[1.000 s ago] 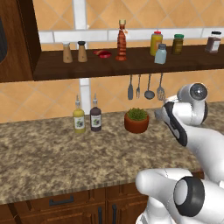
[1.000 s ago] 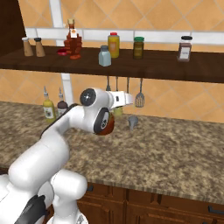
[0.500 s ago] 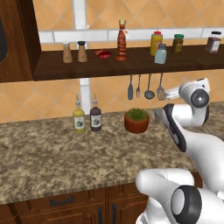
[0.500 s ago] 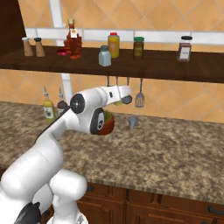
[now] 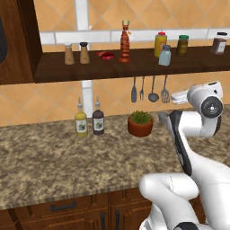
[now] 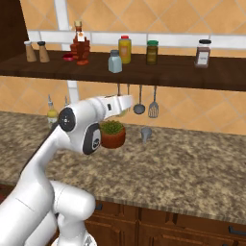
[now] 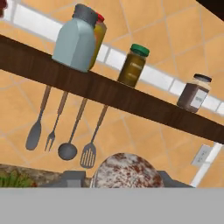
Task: Put the shaker and condiment bottle from the counter next to their counterparts in the cabinet.
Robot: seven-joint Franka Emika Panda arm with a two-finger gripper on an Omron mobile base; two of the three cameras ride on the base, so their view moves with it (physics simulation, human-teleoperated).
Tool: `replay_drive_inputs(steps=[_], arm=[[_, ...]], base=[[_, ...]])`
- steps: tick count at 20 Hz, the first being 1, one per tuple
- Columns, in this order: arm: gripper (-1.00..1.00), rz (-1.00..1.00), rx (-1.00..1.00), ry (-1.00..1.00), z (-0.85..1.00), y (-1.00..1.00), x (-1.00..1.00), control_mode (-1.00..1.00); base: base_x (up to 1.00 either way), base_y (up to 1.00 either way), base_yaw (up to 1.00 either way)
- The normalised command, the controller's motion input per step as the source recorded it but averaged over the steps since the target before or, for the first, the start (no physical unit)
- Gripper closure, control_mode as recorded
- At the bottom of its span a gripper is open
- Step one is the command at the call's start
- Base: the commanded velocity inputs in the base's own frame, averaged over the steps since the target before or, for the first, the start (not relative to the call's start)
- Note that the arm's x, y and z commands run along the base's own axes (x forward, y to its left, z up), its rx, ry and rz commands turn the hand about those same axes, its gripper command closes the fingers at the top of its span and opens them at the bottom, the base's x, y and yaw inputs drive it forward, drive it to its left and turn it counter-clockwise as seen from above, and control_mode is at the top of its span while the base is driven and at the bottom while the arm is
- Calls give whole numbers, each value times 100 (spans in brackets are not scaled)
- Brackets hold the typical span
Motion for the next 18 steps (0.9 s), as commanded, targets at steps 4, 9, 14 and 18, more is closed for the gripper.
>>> replay_drive_inputs(steps=[4, 9, 14, 18], arm=[[100, 0, 4, 0, 70, 20, -42, -100], [100, 0, 9, 5, 82, 20, -7, -100], [100, 0, 16, 10, 84, 11, 0, -100], [100, 3, 10, 6, 37, 0, 12, -100]], base=[[0, 0, 0], [0, 0, 0], [0, 0, 0], [0, 0, 0]])
